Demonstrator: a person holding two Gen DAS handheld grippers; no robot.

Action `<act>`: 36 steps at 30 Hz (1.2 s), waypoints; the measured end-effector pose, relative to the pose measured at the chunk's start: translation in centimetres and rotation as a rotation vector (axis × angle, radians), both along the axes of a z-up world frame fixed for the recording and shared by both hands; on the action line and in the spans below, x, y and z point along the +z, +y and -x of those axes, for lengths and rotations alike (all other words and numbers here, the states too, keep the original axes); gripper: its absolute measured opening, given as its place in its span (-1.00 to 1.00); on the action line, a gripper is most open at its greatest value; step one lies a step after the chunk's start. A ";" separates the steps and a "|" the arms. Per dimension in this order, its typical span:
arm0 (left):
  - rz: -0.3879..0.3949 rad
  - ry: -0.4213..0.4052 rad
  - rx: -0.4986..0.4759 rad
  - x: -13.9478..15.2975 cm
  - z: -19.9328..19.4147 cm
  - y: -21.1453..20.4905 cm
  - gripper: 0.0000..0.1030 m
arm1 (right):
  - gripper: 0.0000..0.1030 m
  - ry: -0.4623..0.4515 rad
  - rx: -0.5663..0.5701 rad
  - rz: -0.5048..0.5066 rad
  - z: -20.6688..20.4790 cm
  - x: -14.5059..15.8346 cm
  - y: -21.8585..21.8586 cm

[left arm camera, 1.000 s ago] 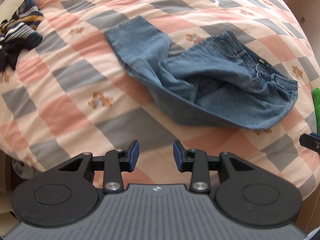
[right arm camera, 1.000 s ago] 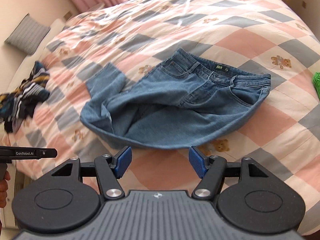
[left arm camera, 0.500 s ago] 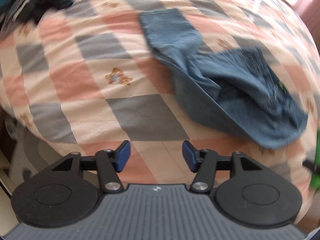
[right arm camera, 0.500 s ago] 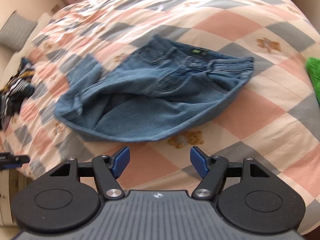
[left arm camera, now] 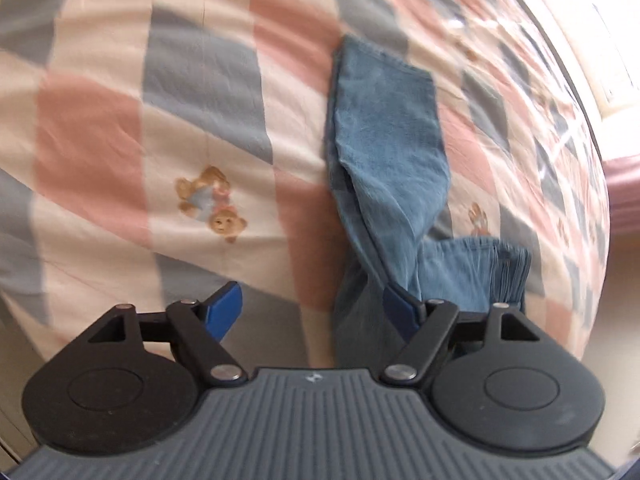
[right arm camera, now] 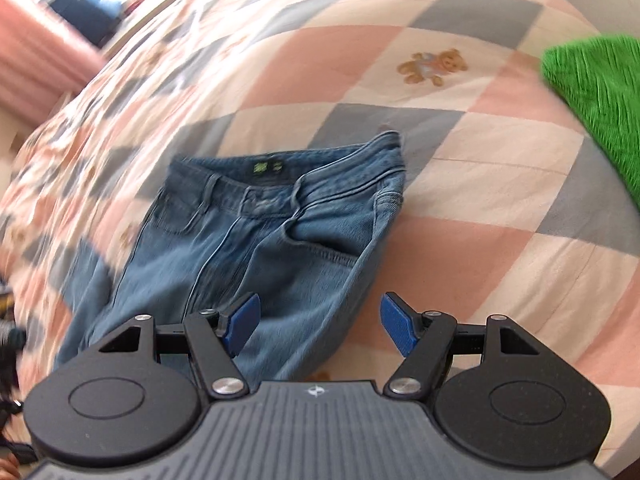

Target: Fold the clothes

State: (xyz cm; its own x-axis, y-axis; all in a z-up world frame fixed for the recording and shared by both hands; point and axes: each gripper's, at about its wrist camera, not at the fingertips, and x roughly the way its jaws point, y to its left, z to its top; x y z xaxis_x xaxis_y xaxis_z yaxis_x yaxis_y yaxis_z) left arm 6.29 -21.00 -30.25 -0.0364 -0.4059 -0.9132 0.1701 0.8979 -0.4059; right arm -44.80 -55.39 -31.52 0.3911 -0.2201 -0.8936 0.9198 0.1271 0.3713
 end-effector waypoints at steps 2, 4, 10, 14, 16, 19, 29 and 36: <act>0.043 0.075 0.067 -2.2 -1.4 -0.3 0.08 | 0.35 -0.003 -0.039 -0.009 -0.1 -0.9 -0.4; 0.086 0.144 0.150 -4.3 -2.9 -0.3 -0.24 | 0.34 -0.007 -0.068 -0.005 -0.3 -1.5 -0.6; 0.130 0.242 0.279 -8.4 -5.7 -1.2 -0.57 | 0.29 -0.011 -0.139 0.002 -0.3 -2.9 -1.3; 0.147 0.272 0.274 -10.1 -6.5 -2.4 -0.57 | 0.30 -0.010 -0.181 -0.025 -0.4 -4.1 -2.0; 0.151 0.288 0.277 -11.0 -6.8 -3.0 -0.57 | 0.30 -0.019 -0.198 -0.032 -0.4 -4.8 -2.4; 0.164 0.312 0.296 -12.6 -7.2 -3.5 -0.57 | 0.30 -0.042 -0.233 -0.038 -0.2 -6.0 -3.1; 0.126 0.060 0.092 -7.3 -9.2 -8.3 -0.98 | -0.43 -0.128 -0.298 -0.098 0.5 -9.7 -6.8; 0.135 -0.115 -0.064 0.8 -11.3 -10.8 -0.99 | -0.91 -0.300 -0.289 -0.044 0.2 -3.0 -5.2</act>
